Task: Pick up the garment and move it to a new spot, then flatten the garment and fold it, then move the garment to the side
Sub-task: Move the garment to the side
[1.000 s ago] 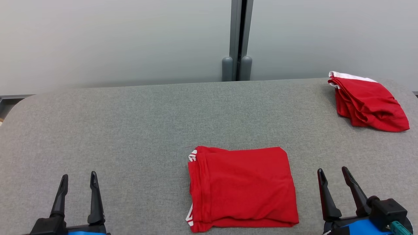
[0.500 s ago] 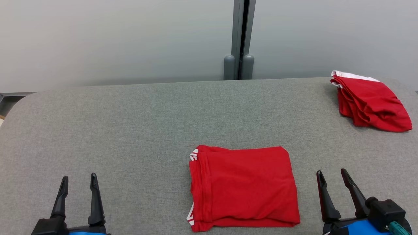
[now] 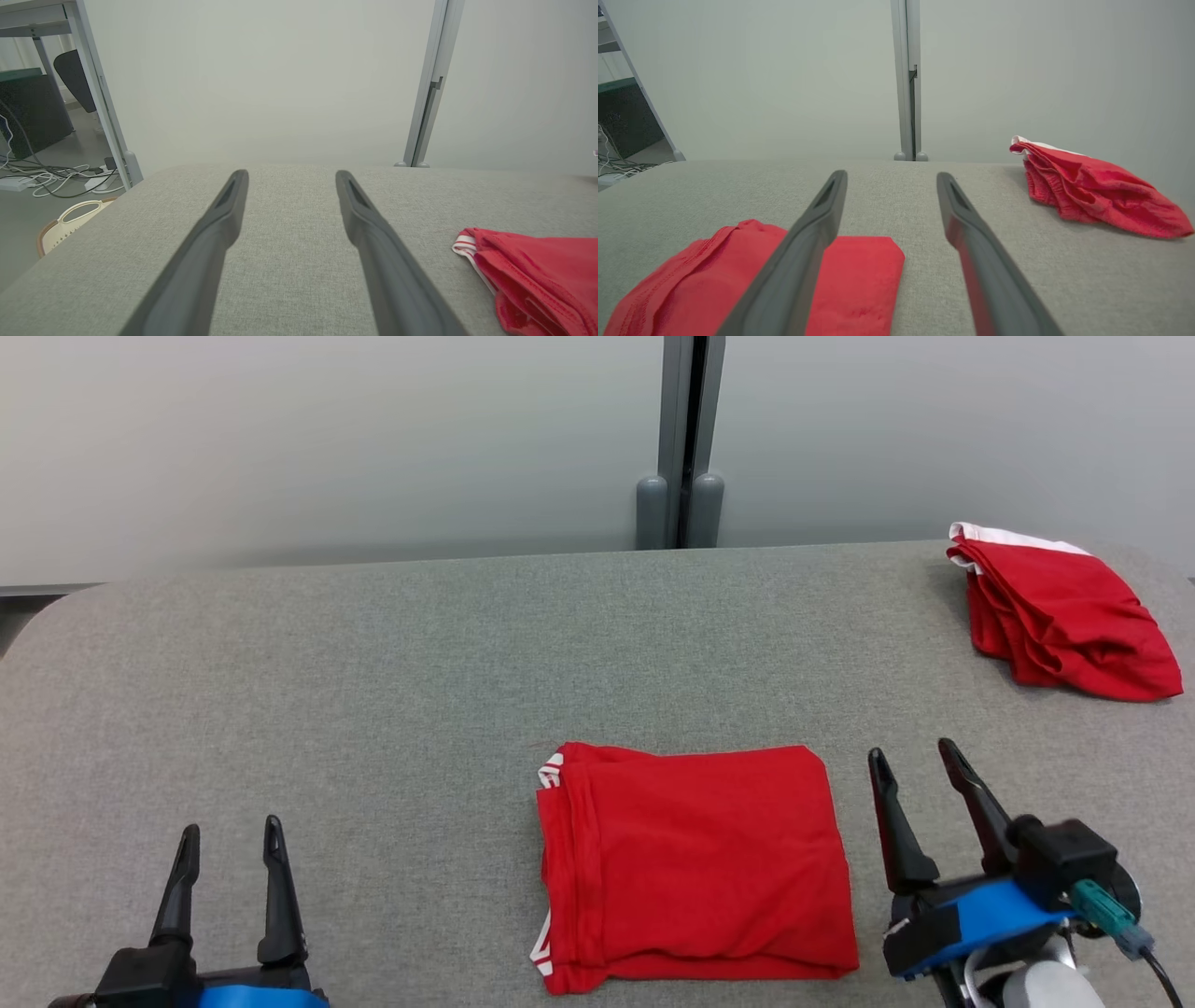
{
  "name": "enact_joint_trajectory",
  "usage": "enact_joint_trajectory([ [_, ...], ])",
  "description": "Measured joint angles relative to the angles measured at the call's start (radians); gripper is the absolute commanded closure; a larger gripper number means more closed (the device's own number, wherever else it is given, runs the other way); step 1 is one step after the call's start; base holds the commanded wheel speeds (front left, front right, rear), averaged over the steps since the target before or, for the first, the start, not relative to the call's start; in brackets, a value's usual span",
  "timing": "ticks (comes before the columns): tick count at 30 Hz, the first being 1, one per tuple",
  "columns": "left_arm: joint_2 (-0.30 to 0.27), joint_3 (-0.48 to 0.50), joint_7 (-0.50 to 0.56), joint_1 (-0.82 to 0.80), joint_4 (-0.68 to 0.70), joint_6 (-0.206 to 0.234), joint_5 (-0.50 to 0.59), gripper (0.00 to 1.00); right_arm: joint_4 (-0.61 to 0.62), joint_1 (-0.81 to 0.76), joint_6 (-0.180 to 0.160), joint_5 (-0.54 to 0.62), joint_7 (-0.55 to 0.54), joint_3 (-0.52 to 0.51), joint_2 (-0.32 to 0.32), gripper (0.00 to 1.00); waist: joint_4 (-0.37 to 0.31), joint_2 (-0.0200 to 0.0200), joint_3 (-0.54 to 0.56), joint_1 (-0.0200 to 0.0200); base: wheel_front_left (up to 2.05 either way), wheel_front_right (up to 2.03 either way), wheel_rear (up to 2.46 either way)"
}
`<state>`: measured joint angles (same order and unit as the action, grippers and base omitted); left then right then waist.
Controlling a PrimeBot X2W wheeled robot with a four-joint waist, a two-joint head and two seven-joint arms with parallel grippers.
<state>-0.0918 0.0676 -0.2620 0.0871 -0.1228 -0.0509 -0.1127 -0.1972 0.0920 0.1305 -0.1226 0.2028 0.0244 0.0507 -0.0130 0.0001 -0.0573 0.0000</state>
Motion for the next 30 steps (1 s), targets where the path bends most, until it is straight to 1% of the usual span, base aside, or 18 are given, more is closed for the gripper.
enact_joint_trajectory([
  [4,0.007,-0.007,0.0,-0.016,0.0,-0.004,0.003,0.0,-0.063,0.077,0.0,-0.008,-0.011,0.024,0.0,0.0,0.009,0.0,-0.016,0.0,0.0,0.0,0.0],
  [6,0.009,-0.011,0.0,-0.024,-0.002,-0.01,0.005,0.0,-0.118,0.106,0.0,-0.007,-0.013,0.028,0.0,0.0,0.016,0.0,-0.023,0.0001,0.0,0.0,0.0],
  [12,0.016,-0.018,0.0,-0.056,-0.012,-0.022,0.007,0.0,-0.29,0.138,0.0,-0.002,-0.015,0.022,0.007,0.0,0.048,-0.0001,-0.052,0.0001,0.0,0.0,0.0],
  [17,0.02,-0.012,0.0,-0.062,-0.016,-0.029,0.007,0.0,-0.386,0.141,0.0,-0.012,-0.016,0.027,0.007,0.0,0.062,-0.0001,-0.078,0.0,0.0,0.0,0.0],
  [23,0.026,-0.01,0.0,-0.07,-0.022,-0.031,0.01,0.0,-0.462,0.144,0.0,-0.049,-0.026,0.049,0.007,0.0,0.062,0.0,-0.091,0.0001,0.0,0.0,0.0],
  [30,0.032,-0.012,0.0,-0.086,-0.029,-0.04,0.007,0.0,-0.499,0.147,-0.001,-0.106,-0.012,0.122,0.007,0.0,0.062,0.0,-0.095,0.0001,0.0,0.0,0.0],
])
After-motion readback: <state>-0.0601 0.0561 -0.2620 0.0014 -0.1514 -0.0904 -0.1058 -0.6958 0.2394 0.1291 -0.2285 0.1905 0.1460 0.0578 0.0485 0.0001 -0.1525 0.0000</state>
